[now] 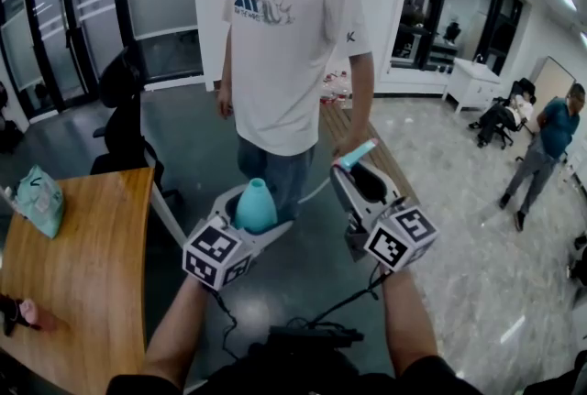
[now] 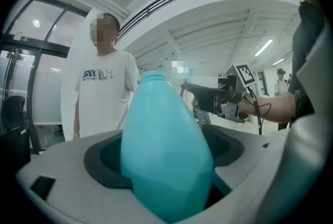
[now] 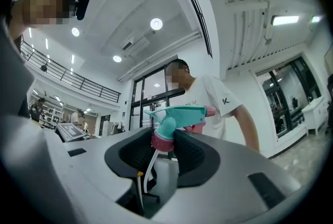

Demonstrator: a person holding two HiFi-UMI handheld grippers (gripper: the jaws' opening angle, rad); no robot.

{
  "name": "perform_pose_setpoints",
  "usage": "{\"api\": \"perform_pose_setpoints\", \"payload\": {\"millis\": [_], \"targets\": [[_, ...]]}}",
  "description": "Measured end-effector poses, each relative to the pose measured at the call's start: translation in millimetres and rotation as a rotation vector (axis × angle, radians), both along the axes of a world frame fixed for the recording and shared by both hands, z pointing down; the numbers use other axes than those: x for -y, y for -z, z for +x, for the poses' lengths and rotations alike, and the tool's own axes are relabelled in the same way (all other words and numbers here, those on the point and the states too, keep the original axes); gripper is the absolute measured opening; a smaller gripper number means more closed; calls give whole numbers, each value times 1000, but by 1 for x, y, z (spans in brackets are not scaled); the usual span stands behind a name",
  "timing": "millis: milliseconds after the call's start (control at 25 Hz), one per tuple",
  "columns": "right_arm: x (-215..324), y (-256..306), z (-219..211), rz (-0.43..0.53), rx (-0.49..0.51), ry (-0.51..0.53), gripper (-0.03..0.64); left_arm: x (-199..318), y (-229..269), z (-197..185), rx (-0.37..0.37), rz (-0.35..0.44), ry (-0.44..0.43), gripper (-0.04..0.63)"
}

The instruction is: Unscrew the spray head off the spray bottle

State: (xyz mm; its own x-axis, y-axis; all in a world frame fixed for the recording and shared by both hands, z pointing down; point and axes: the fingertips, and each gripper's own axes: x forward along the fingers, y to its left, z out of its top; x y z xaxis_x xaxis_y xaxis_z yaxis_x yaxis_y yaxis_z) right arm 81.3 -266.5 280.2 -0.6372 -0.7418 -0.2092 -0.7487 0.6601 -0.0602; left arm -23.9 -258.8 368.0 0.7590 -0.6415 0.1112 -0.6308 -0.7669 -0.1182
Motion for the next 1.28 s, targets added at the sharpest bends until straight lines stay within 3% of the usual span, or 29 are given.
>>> {"api": "perform_pose_setpoints", "payload": {"millis": [560, 1280], "targets": [[-5, -21, 11, -25, -43, -86, 144, 0, 17, 6, -47, 11, 17, 424], [-10, -25, 8, -17, -56, -72, 143, -1, 11, 12, -42, 0, 13, 425]]}}
